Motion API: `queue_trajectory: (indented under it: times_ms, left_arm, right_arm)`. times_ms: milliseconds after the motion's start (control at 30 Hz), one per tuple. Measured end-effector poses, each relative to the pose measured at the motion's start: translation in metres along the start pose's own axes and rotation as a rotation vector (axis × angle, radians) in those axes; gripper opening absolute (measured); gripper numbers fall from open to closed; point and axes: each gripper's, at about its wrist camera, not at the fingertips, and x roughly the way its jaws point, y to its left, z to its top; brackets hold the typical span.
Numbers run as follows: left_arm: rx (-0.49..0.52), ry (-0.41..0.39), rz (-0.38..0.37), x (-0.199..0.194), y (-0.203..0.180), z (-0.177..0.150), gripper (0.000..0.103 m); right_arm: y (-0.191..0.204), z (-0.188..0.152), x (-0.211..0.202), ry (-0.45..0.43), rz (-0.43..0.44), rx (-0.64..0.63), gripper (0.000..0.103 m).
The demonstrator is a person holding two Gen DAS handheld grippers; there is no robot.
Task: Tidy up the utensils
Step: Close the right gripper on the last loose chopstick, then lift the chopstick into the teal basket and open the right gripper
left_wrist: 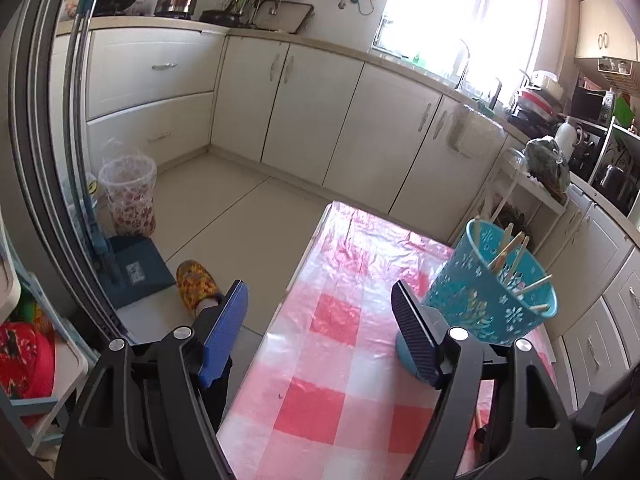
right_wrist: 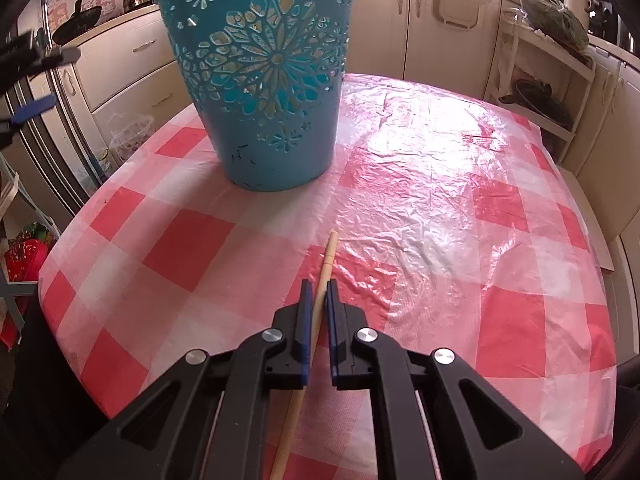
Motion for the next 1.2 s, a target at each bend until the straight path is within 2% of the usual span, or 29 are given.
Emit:
queue_trajectory:
  times_ms: [67, 133, 200, 267, 433, 600, 767, 933, 1067, 1200]
  left_arm:
    - [0.002, 0.031, 0.007, 0.007, 0.004, -0.011, 0.070]
    - [0.008, 0.058, 0.008, 0.013, 0.004, -0.019, 0.070]
    - [0.019, 0.070, 0.005, 0.014, 0.003, -0.025, 0.070]
    - [0.036, 0.075, 0.004, 0.014, -0.001, -0.029, 0.070]
    - [0.037, 0.103, 0.004, 0.016, -0.004, -0.033, 0.070]
    - [0.039, 0.124, -0.001, 0.014, -0.007, -0.038, 0.070]
    - [0.043, 0.120, -0.017, 0.006, -0.014, -0.037, 0.070]
    - [0.065, 0.125, -0.027, 0.002, -0.023, -0.034, 0.070]
    - [0.087, 0.131, -0.025, 0.002, -0.026, -0.035, 0.072]
    - [0.101, 0.137, -0.027, 0.004, -0.028, -0.036, 0.073]
  right_arm:
    - [0.007, 0.000, 0.000, 0.003, -0.032, -0.059, 0.008]
    - [0.002, 0.000, -0.001, 0.009, -0.010, -0.041, 0.007]
    - [-0.015, 0.001, -0.004, 0.019, 0.084, 0.061, 0.006]
    - [-0.034, 0.003, -0.014, -0.008, 0.200, 0.163, 0.006]
    - [-0.069, 0.024, -0.064, -0.157, 0.430, 0.320, 0.006]
    - [-0.074, 0.080, -0.112, -0.339, 0.519, 0.339, 0.006]
    - [-0.057, 0.153, -0.124, -0.511, 0.460, 0.340, 0.006]
    - [-0.040, 0.201, -0.101, -0.623, 0.265, 0.351, 0.006]
    - [-0.023, 0.210, -0.073, -0.642, 0.130, 0.308, 0.006]
    - [-0.012, 0.201, -0.047, -0.592, 0.059, 0.234, 0.006]
